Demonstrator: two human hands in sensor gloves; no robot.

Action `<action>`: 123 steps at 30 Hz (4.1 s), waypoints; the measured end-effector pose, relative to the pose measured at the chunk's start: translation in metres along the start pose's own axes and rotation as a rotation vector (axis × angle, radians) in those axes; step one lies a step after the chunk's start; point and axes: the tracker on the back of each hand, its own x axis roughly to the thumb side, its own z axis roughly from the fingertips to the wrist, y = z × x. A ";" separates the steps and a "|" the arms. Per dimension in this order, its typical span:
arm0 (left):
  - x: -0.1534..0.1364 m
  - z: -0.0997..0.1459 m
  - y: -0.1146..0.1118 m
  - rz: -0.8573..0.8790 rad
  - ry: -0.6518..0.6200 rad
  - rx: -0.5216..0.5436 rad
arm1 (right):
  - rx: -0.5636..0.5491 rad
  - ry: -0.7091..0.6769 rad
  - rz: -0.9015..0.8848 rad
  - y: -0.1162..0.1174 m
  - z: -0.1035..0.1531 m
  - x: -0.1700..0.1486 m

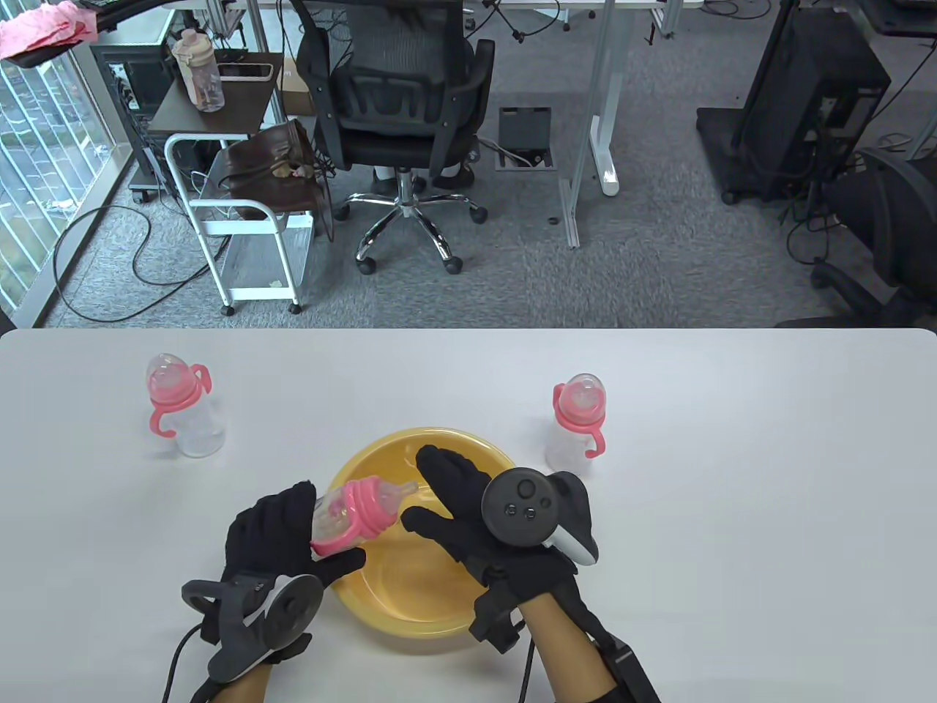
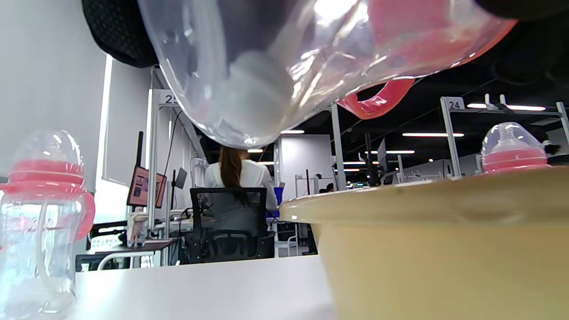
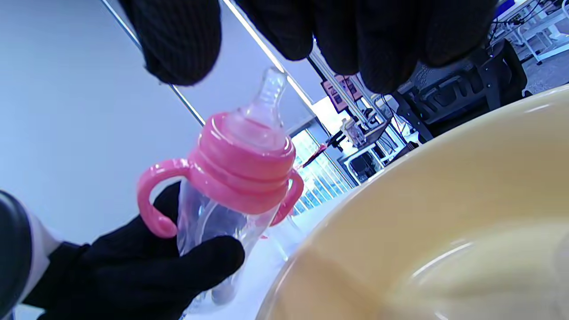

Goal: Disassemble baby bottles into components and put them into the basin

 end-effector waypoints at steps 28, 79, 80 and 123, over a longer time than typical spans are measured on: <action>0.029 0.010 0.017 -0.016 -0.175 0.079 | 0.151 0.022 -0.012 0.009 0.007 0.013; 0.022 0.011 0.018 0.023 -0.147 0.105 | 0.123 -0.100 -0.096 0.008 0.006 0.012; 0.020 0.011 0.018 0.034 -0.144 0.093 | 0.116 -0.113 -0.091 0.009 0.006 0.013; -0.003 0.008 0.003 0.083 -0.016 -0.023 | -0.379 -0.382 -0.161 -0.052 0.046 0.062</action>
